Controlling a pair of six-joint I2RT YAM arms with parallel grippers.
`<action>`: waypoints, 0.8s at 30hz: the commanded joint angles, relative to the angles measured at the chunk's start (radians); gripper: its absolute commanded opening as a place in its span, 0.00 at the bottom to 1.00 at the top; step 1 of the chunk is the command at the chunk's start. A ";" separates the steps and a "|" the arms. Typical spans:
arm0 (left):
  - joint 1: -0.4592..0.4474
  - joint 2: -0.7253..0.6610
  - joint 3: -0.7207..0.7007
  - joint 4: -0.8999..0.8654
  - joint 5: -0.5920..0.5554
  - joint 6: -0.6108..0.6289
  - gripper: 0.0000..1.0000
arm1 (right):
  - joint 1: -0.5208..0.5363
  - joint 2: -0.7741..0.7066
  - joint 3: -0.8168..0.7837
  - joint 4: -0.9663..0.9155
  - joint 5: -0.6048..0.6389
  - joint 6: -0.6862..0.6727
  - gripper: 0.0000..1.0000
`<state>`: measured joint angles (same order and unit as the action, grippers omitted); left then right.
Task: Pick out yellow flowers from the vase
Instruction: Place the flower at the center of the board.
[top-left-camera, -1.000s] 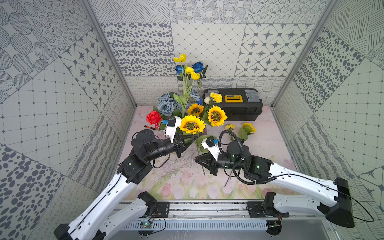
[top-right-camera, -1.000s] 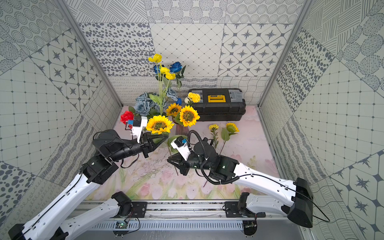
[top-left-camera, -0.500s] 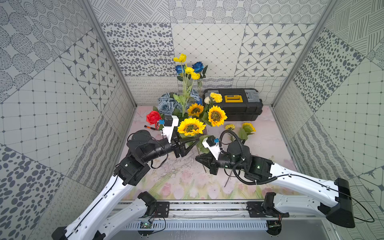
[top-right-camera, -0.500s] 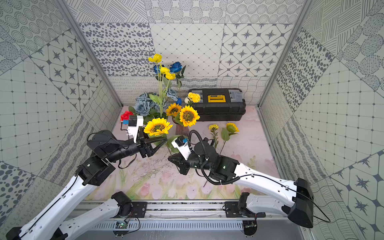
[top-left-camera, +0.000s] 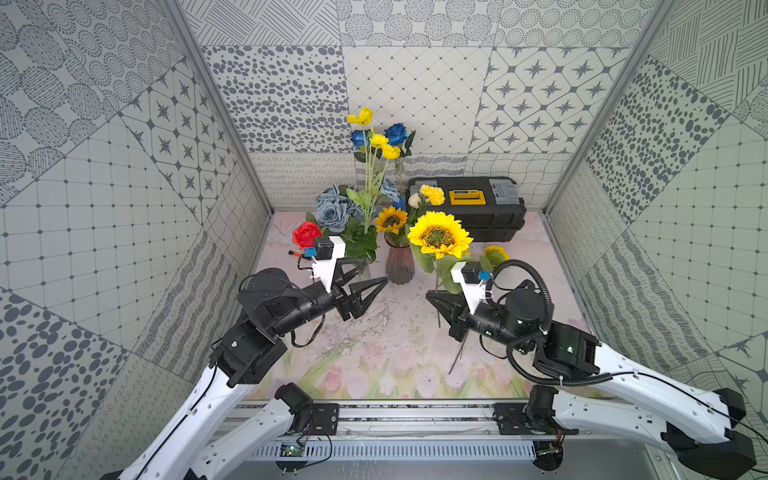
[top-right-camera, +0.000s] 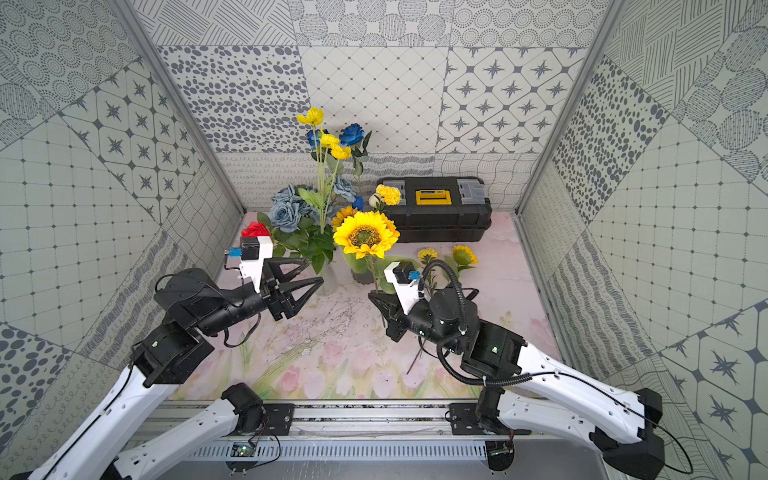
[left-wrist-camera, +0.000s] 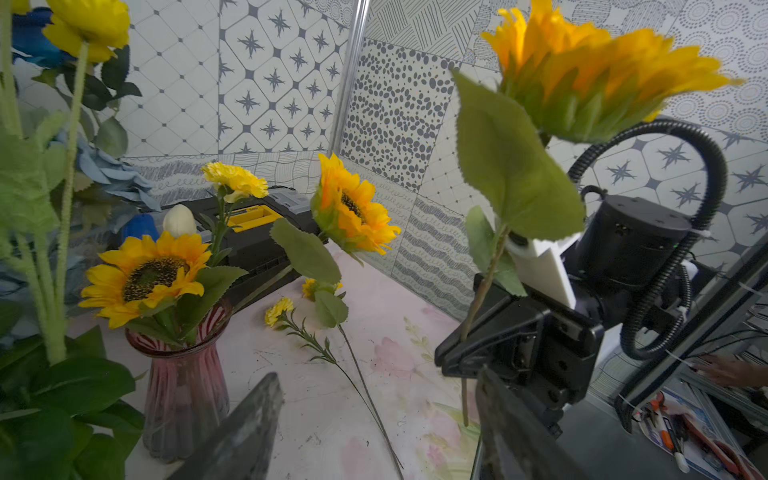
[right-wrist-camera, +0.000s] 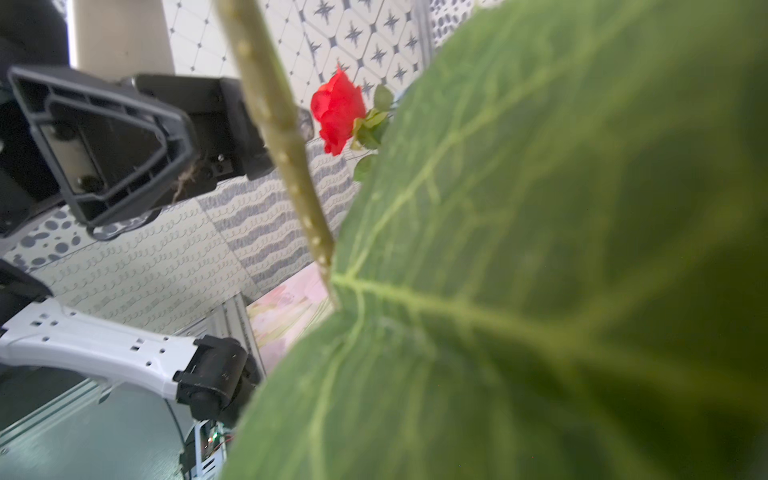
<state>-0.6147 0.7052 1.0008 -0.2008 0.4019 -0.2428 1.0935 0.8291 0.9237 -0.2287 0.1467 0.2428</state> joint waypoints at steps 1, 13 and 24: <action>0.000 -0.040 -0.038 0.001 -0.240 0.046 0.73 | 0.000 -0.069 0.042 -0.066 0.223 -0.005 0.00; 0.000 -0.011 -0.046 -0.003 -0.284 0.063 0.72 | -0.255 -0.212 -0.033 -0.366 0.371 0.274 0.00; 0.000 0.012 -0.021 -0.038 -0.380 0.074 0.71 | -0.550 -0.017 -0.151 -0.312 -0.061 0.317 0.00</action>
<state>-0.6147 0.7132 0.9600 -0.2390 0.0895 -0.1978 0.5720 0.7773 0.7940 -0.5884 0.2287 0.5323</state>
